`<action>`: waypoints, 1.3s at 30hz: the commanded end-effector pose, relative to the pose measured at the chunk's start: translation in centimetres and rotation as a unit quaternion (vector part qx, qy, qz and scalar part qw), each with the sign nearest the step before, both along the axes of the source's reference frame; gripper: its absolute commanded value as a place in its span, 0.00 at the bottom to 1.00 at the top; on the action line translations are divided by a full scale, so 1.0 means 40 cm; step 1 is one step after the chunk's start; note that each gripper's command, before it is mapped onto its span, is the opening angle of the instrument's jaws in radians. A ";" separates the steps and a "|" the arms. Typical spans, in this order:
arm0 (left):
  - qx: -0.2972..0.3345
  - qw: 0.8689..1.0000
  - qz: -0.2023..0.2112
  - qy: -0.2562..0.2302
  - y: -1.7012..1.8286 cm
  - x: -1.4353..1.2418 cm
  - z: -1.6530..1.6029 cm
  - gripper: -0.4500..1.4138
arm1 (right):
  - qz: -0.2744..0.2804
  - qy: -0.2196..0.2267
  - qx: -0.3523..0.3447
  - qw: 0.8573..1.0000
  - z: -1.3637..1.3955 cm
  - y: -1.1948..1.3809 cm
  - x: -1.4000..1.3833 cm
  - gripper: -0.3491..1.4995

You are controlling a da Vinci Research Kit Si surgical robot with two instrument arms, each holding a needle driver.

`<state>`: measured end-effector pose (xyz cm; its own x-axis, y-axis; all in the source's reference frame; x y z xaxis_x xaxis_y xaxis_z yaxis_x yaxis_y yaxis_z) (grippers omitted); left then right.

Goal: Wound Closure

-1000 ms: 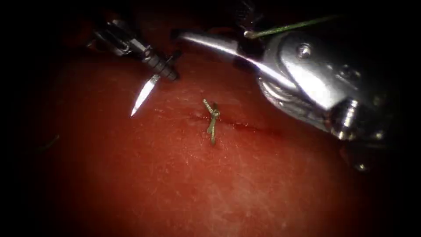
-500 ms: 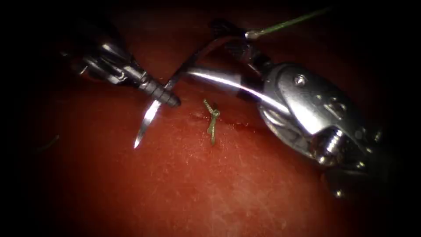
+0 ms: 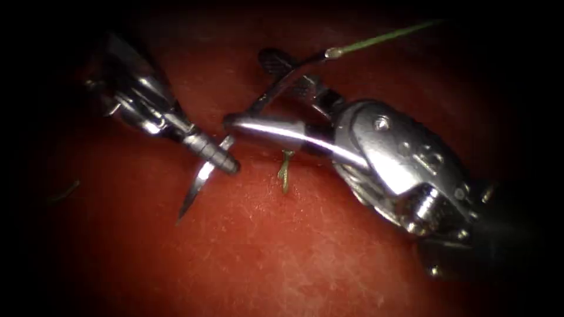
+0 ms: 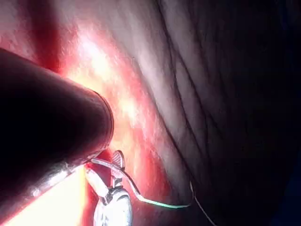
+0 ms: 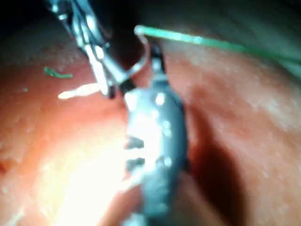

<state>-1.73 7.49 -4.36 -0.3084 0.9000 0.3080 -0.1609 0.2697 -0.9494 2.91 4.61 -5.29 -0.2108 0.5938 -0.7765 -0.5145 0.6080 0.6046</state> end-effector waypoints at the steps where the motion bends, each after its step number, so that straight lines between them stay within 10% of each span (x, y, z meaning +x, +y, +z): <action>1: 0.003 1.000 -0.004 -0.006 0.0004 -0.0012 0.0015 0.05 | 0.001 0.006 -0.003 1.000 0.0015 -0.0002 0.0019 0.70; 21: 0.015 0.999 0.004 -0.031 -0.0004 -0.0016 0.0019 0.05 | 0.053 0.010 0.009 0.998 0.0023 0.0015 0.0004 0.59; 25: 0.014 0.999 0.004 -0.031 -0.0004 -0.0016 0.0019 0.05 | 0.056 0.009 0.010 0.998 0.0022 0.0016 -0.0003 0.51; 28: 0.014 0.999 0.005 -0.031 -0.0007 -0.0018 0.0022 0.05 | 0.049 0.013 0.008 0.999 0.0021 0.0013 -0.0004 0.00; 36: 0.013 0.999 0.006 -0.032 -0.0022 -0.0027 0.0013 0.05 | 0.041 0.013 0.012 0.999 0.0023 0.0014 -0.0026 0.00; 39: -0.032 0.999 -0.006 -0.039 -0.0021 -0.0038 0.0012 0.37 | 0.034 0.021 0.019 0.999 0.0022 0.0014 -0.0037 0.00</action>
<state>-1.89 7.41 -4.36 -0.3150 0.9414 0.1210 -0.0490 0.1112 -0.9926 2.66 4.67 -5.26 -0.2732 0.6149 -0.7398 -0.5276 0.5473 0.6497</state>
